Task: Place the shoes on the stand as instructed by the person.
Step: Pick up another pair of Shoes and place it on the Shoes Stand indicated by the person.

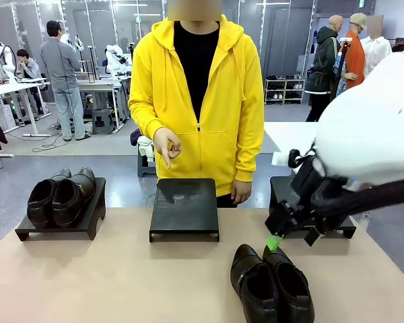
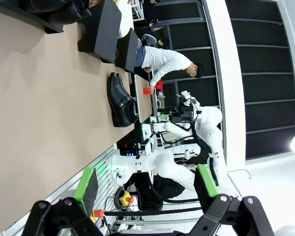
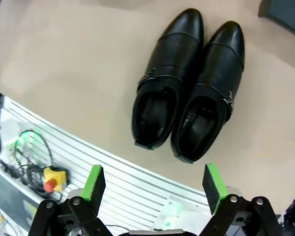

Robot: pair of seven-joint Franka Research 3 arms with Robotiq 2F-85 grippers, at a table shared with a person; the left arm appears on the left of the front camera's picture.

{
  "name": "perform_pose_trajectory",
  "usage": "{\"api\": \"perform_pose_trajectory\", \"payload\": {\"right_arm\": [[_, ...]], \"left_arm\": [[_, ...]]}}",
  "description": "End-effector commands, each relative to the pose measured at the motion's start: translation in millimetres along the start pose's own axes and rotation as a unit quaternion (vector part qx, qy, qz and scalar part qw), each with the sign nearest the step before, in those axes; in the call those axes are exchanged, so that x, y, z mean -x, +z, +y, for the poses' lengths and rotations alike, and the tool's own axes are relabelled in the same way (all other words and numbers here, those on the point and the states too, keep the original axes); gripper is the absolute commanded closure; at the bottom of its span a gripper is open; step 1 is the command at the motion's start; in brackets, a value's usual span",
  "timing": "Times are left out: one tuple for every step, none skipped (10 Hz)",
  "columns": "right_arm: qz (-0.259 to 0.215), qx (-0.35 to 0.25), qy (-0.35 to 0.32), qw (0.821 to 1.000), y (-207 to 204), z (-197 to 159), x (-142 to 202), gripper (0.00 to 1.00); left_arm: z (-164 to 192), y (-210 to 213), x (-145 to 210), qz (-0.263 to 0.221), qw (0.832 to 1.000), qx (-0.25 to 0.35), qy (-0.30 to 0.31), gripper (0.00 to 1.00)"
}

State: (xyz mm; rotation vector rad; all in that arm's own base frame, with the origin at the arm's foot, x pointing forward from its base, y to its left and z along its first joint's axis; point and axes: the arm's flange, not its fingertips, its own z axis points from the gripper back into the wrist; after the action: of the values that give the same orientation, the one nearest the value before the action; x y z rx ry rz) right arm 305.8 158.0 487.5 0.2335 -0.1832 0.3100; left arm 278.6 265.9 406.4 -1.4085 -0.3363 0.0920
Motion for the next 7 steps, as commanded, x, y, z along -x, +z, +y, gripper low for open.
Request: {"api": "perform_pose_trajectory", "payload": {"right_arm": [[0.01, 0.036, -0.022, 0.999, -28.4, 3.7, -6.9, 0.0], [0.011, 0.052, -0.032, 0.998, -45.2, 0.9, -7.7, 0.0], [0.015, 0.064, -0.037, 0.997, -59.2, -1.7, -8.3, 0.0], [0.02, 0.072, -0.041, 0.996, -71.2, -3.5, -7.6, 0.0], [0.027, 0.075, -0.045, 0.996, -82.5, -4.9, -5.9, 0.0], [0.029, 0.076, -0.048, 0.995, -94.1, -5.7, -3.7, 0.0], [0.026, 0.084, -0.053, 0.995, -104.2, -4.2, -2.5, 0.0]], "left_arm": [[-2.4, -1.4, 4.6, 0.003, 1.0, -0.001, -0.007, 0.0], [-2.4, -1.4, 4.6, 0.003, 1.0, -0.001, -0.007, 0.0], [-2.4, -1.4, 4.6, 0.003, 1.0, -0.001, -0.007, 0.0], [-2.4, -1.4, 4.6, 0.003, 1.0, -0.001, -0.007, 0.0], [-2.4, -1.4, 4.6, 0.003, 1.0, -0.001, -0.007, 0.0], [-2.4, -1.4, 4.6, 0.003, 1.0, -0.001, -0.007, 0.0], [-2.4, -1.4, 4.6, 0.003, 1.0, -0.001, -0.007, 0.0]]}}
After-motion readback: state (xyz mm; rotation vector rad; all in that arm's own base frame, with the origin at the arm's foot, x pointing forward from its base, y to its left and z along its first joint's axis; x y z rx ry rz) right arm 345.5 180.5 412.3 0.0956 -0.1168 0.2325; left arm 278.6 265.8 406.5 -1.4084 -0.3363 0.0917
